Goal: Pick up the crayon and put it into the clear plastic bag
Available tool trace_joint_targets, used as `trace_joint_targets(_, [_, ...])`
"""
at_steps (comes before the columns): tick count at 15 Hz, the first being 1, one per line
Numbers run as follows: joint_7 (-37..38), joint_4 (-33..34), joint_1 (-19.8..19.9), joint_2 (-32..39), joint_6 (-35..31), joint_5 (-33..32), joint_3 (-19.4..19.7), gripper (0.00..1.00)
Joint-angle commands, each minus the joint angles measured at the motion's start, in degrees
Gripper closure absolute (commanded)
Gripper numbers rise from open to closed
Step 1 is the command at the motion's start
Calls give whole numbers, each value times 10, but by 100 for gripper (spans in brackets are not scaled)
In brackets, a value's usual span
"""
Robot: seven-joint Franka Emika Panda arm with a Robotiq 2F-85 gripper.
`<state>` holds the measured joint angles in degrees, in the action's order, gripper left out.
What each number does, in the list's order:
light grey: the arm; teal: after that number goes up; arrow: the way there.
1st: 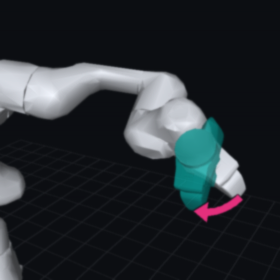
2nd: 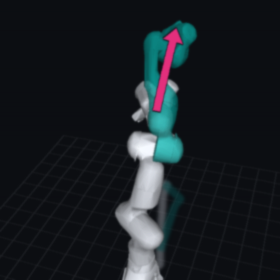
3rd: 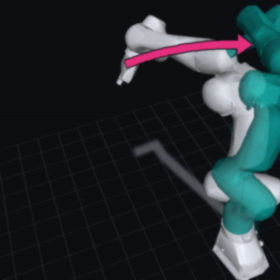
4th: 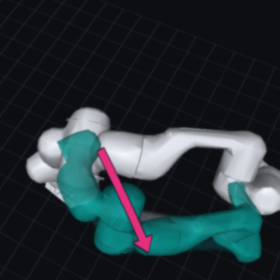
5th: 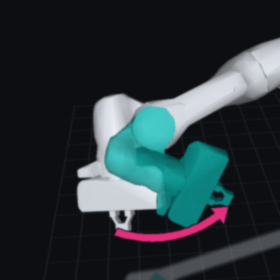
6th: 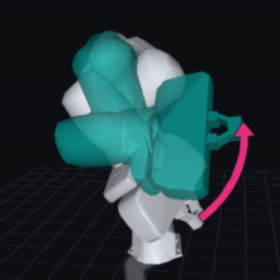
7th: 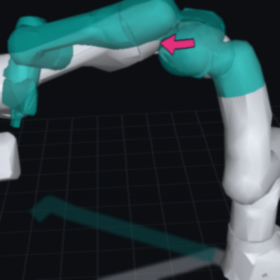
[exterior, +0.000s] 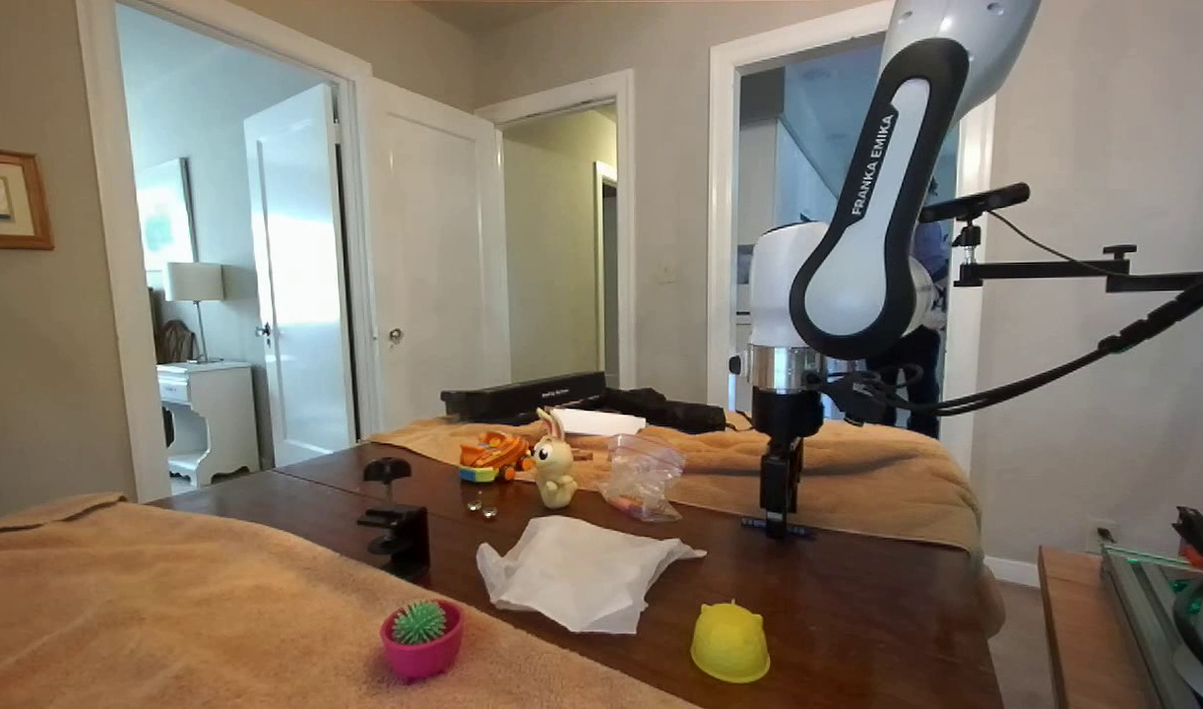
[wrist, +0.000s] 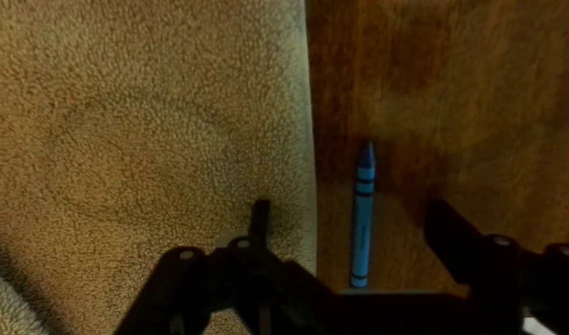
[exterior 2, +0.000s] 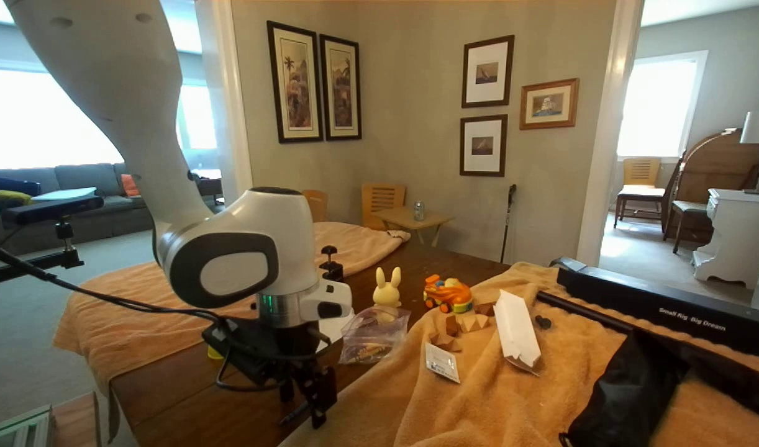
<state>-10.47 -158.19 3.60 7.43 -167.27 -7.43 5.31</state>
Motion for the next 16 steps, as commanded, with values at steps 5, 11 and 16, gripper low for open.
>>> trace_joint_targets(5, [10, 9, 7, 7, -9, 12, -7, 73])
trace_joint_targets(11, [18, 9, 1, -1, 1, -4, -3, 39])
trace_joint_targets(16, [13, 6, 4, -9, 7, -7, 1, 5])
